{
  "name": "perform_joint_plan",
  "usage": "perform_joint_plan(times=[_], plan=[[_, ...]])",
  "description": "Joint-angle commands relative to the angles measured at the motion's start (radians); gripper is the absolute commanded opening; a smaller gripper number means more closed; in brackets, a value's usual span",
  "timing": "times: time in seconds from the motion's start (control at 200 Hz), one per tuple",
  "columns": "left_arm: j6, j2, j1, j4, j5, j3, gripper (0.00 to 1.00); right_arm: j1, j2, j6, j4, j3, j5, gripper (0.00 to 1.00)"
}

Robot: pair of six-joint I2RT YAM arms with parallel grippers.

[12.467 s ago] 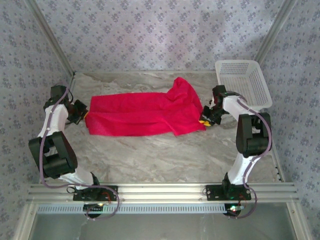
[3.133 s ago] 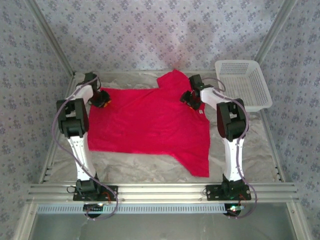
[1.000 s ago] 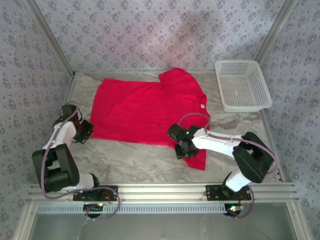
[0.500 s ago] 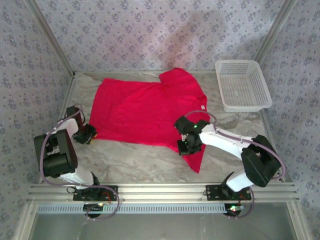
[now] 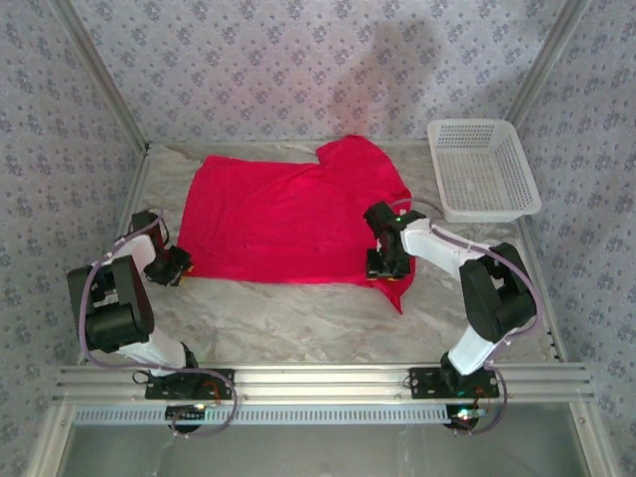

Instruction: Fold the inside-out t-shirt

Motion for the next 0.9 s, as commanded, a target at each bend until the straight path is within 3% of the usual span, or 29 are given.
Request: perform_joint_plan(times=[0.0,0.075,0.16,0.25,0.335,0.395,0.63,0.894], plan=[[0.013,0.015,0.000,0.025,0.017,0.025,0.26,0.049,-0.079,0.053,-0.136,0.028,0.175,0.46],[0.012,0.015,-0.001,0.027,0.022,0.026,0.26,0.114,-0.149,0.085,-0.163,0.005,0.205,0.43],[0.014,0.015,-0.001,0.025,0.023,0.028,0.26,0.191,-0.214,0.114,-0.153,-0.036,0.197,0.30],[0.015,0.012,0.000,0.025,0.026,0.026,0.26,0.253,-0.254,0.118,-0.075,-0.092,0.107,0.11],[0.015,0.010,0.000,0.025,0.031,0.023,0.26,0.282,-0.256,0.101,0.037,-0.151,-0.012,0.07],[0.016,0.010,0.000,0.027,0.032,0.023,0.26,0.281,-0.233,0.084,0.078,-0.179,-0.060,0.10],[0.015,0.022,0.000,0.028,0.025,0.031,0.31,0.259,-0.186,0.086,-0.003,-0.187,0.018,0.43],[0.014,0.003,0.001,0.000,0.028,0.068,0.32,0.182,-0.225,0.163,-0.028,-0.246,0.010,0.45]])
